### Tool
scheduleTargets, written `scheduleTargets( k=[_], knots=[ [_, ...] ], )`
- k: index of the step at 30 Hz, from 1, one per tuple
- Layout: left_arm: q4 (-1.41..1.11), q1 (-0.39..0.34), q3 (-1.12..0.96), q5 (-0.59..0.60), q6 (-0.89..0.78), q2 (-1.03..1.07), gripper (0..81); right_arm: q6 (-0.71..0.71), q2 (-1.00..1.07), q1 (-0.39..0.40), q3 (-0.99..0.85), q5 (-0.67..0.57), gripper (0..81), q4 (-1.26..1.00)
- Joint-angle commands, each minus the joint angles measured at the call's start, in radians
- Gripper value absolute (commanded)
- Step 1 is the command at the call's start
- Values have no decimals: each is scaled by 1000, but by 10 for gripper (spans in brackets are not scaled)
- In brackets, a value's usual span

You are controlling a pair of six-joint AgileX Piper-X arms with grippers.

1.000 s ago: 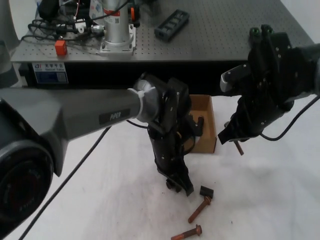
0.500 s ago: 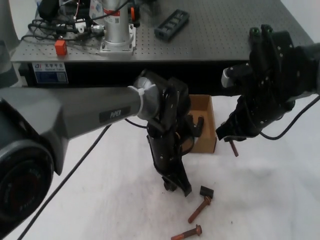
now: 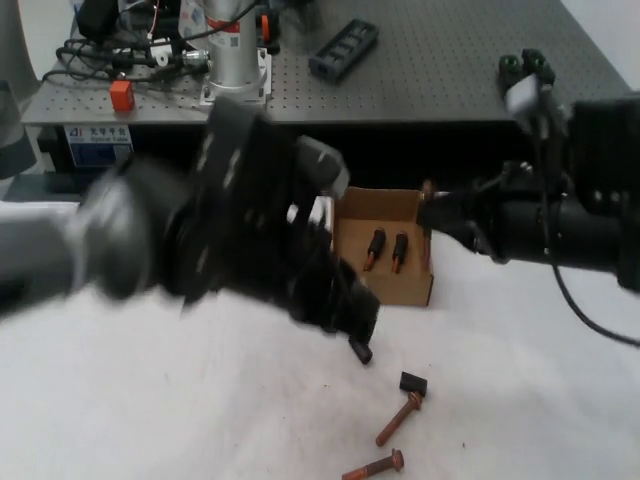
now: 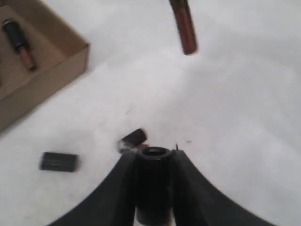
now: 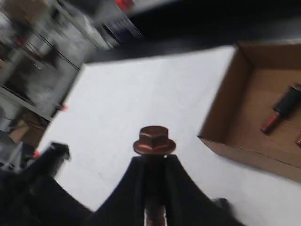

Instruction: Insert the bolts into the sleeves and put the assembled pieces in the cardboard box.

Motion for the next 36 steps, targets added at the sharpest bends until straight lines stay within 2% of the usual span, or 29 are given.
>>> scheduleTargets(
  k=[1,3,12,30,36],
  knots=[
    [-9,-2,-34,18,12,-4,6,143,-20,19,48,-48,13,-232],
    [-118,-2,15,23,-46,-25,6,226,-20,45,91,-49,13,-340],
    [-170,-2,28,43,-55,-38,6,223,-20,125,116,-46,13,-353],
    [-236,-2,28,-1,-72,-38,6,201,-20,128,129,-42,13,-324],
    [-244,-2,28,-26,-105,-38,6,150,-20,133,129,-46,13,-324]
  ],
)
